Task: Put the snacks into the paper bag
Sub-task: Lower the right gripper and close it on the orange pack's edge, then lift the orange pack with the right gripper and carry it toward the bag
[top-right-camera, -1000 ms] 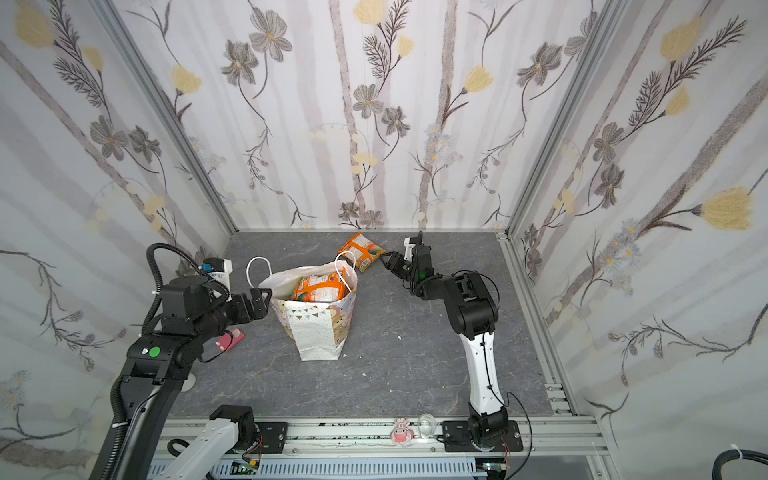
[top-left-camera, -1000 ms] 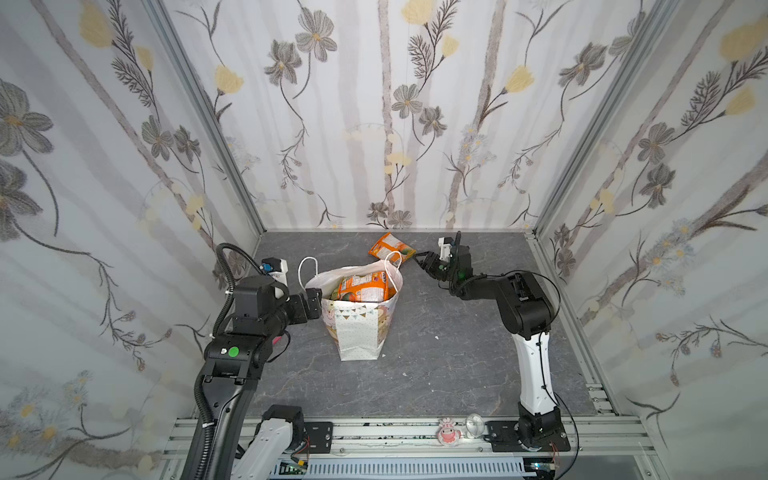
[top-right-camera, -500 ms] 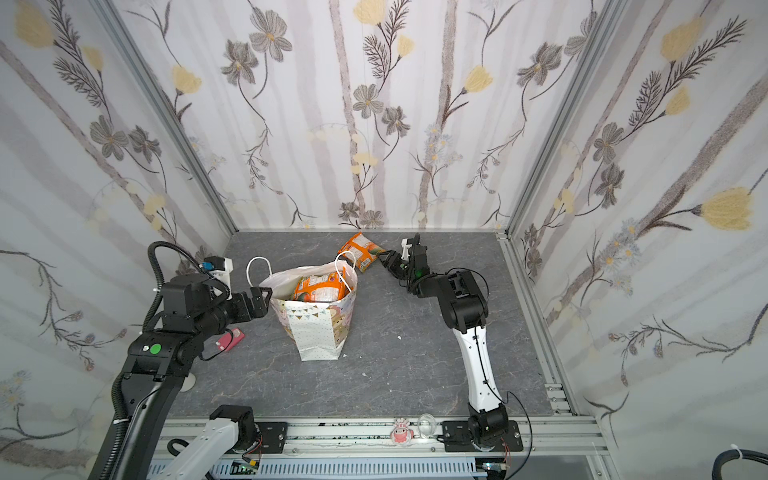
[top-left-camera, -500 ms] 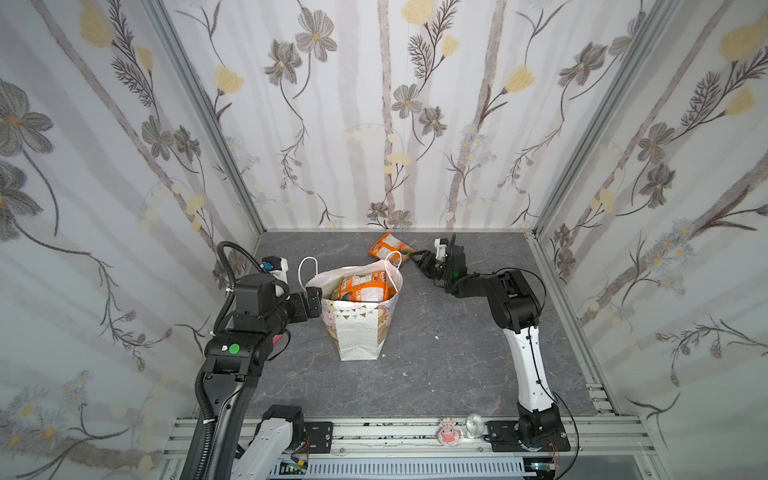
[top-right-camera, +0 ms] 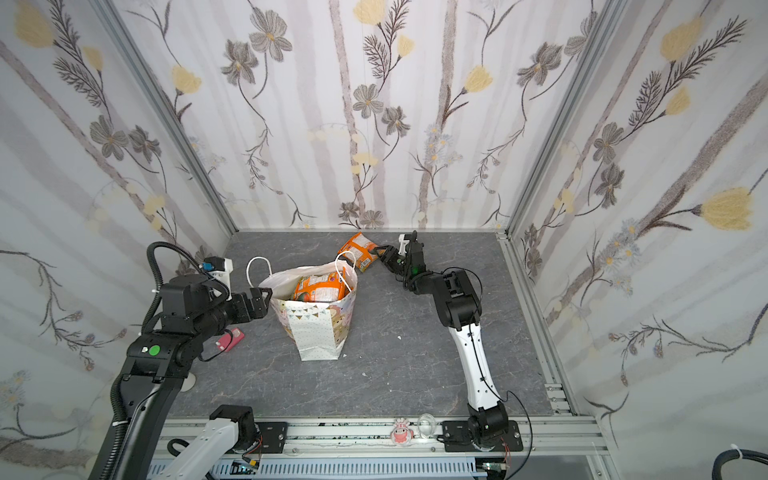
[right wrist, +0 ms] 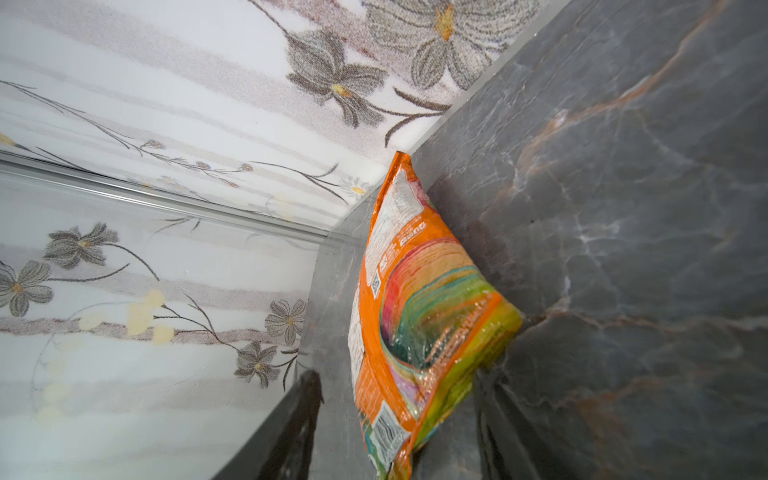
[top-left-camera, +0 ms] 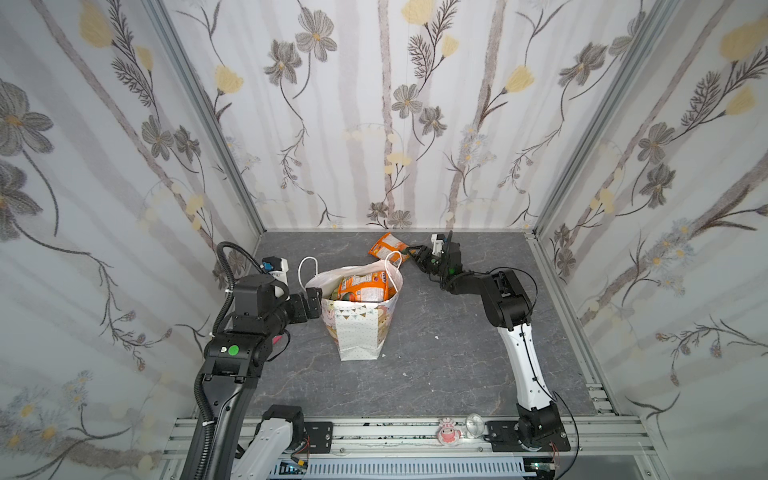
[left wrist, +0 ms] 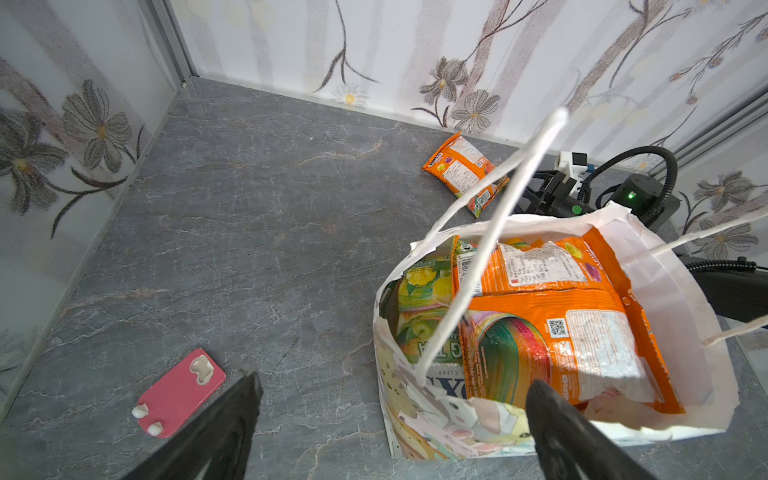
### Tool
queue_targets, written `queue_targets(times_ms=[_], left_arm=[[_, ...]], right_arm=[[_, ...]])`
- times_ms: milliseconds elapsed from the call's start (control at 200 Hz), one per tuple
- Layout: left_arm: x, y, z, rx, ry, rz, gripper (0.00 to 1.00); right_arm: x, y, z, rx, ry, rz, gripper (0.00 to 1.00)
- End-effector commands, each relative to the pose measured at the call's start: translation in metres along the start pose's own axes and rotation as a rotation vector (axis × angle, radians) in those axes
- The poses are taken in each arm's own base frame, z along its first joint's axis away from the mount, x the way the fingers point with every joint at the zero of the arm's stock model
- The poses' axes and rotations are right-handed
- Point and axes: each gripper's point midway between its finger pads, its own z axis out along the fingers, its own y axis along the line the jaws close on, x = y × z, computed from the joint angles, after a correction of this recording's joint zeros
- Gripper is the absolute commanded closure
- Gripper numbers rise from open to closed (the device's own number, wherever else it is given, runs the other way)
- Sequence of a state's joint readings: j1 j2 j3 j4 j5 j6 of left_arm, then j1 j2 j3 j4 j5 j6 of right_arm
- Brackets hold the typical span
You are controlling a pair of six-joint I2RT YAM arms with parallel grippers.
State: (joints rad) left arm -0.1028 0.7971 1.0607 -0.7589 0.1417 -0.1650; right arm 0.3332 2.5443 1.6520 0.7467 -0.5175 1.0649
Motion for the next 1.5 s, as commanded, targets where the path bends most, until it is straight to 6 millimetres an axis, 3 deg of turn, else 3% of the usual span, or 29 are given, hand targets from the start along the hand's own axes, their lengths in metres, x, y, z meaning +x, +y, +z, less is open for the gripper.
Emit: queue_targets(times_ms=[0, 180, 450, 599, 939, 1304, 1494], left_arm=[[-0.003, 0.003, 0.001, -0.015, -0.018, 0.006, 0.0], [-0.002, 0.003, 0.0, -0.015, -0.023, 0.008, 0.0], [-0.002, 0.003, -0.002, -0.016, -0.032, 0.01, 0.0], [-0.003, 0.004, -0.005, -0.025, -0.039, 0.012, 0.0], [-0.003, 0.004, -0.008, -0.022, -0.044, 0.012, 0.0], [-0.001, 0.004, -0.008, -0.023, -0.043, 0.012, 0.0], [-0.003, 0.003, -0.004, -0.019, -0.033, 0.011, 0.0]], right_arm=[[0.007, -0.022, 0.006, 0.098, 0.019, 0.016, 0.42], [0.005, -0.026, 0.014, 0.153, 0.014, 0.011, 0.51], [-0.004, -0.031, 0.02, 0.164, -0.013, 0.025, 1.0], [-0.001, -0.016, 0.013, 0.12, 0.003, 0.012, 1.0], [0.003, 0.025, -0.044, 0.015, -0.031, -0.038, 1.0], [0.036, 0.032, -0.137, 0.083, -0.053, -0.109, 1.0], [0.038, 0.082, -0.159, -0.01, -0.025, -0.213, 1.0]])
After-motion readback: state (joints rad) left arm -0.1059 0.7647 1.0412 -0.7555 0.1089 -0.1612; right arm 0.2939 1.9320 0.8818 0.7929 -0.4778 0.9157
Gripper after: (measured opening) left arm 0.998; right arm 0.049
